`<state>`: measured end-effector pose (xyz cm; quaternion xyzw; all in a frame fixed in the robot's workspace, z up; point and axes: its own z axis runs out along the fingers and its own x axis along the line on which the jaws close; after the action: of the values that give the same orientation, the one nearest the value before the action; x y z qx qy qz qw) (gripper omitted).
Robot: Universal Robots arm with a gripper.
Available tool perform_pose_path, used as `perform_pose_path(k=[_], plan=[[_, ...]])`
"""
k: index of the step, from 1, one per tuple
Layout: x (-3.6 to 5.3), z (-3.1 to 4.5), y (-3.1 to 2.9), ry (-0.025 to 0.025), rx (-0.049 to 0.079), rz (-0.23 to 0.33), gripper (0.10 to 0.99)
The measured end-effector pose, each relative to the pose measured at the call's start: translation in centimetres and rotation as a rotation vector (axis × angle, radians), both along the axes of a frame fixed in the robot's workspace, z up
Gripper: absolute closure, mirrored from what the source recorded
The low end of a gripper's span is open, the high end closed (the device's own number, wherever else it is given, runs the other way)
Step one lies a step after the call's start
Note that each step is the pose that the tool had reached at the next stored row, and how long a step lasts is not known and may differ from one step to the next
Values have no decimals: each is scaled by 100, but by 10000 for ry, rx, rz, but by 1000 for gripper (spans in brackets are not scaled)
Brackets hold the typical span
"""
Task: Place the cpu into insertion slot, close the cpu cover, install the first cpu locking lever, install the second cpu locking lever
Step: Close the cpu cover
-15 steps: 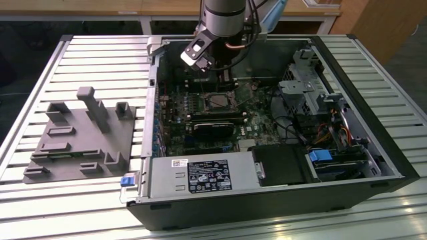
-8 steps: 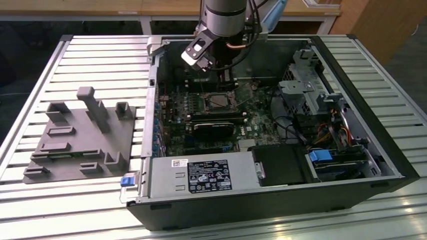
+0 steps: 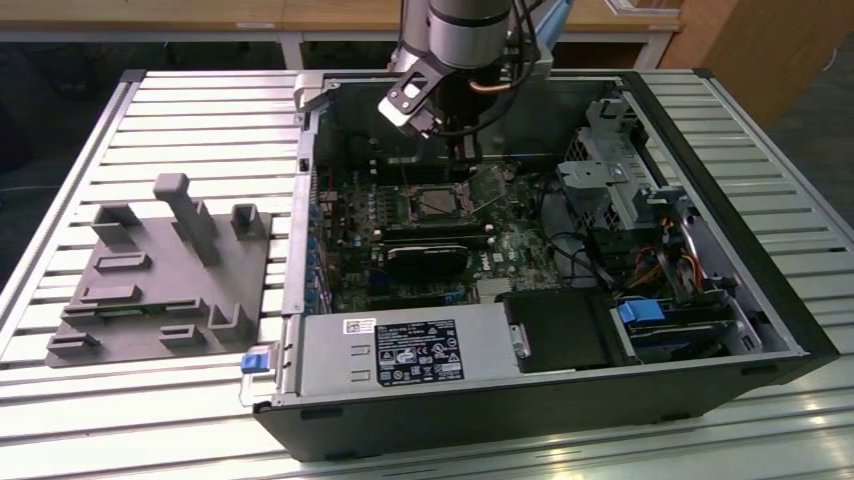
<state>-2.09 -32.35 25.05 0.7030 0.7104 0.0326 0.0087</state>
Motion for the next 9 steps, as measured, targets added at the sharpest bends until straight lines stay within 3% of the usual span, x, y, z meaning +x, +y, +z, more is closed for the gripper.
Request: perform_pose_path(k=[4,9], plan=[[15,40,0,1,49,3,980],[112,40,-1,24,85,1,980]])
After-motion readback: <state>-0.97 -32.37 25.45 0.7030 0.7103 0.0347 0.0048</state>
